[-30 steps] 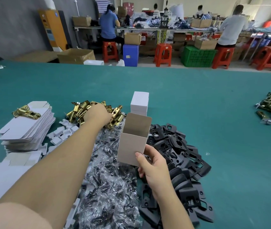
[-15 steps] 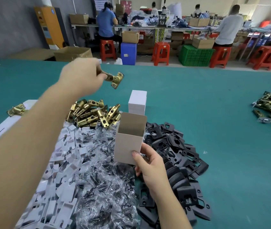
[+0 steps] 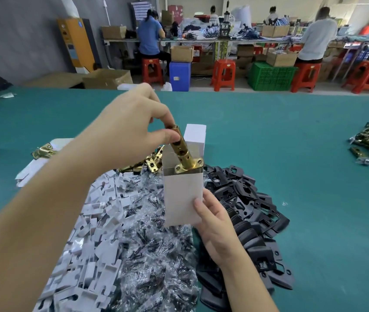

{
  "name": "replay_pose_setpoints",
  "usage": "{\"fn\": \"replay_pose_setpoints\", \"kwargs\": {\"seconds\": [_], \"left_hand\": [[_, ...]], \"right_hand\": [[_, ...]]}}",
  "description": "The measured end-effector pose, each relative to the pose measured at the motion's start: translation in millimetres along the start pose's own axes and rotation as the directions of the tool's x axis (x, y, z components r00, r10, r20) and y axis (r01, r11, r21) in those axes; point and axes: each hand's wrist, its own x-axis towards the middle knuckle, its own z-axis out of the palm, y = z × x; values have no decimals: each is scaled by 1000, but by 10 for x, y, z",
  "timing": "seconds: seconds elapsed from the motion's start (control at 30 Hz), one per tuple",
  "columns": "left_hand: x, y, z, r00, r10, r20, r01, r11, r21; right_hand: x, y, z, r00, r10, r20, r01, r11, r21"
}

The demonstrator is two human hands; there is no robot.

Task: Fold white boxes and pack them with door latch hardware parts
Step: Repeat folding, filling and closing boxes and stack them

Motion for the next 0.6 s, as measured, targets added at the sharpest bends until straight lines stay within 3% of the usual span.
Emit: {"fn": "replay_pose_setpoints", "kwargs": {"seconds": [0.13,0.3,0.47,0.6], "left_hand": [[-73,-25,139,994,-100,-48,97,994,-60],[-111,-70,136,990,-131,-41,129,991,-46],[-137,-4,273,990,-93,105,90,995,33],[-137,30,475,981,-72,179,74,997,-1]], "right_hand": [[-9,-27,3,999,18,40,-25,984,174],[0,-7,-27,999,12,44,-21,975,221],[22,8,-23,998,23,50,-33,977,210],[14,7,-30,997,23,67,-37,978,205]]}}
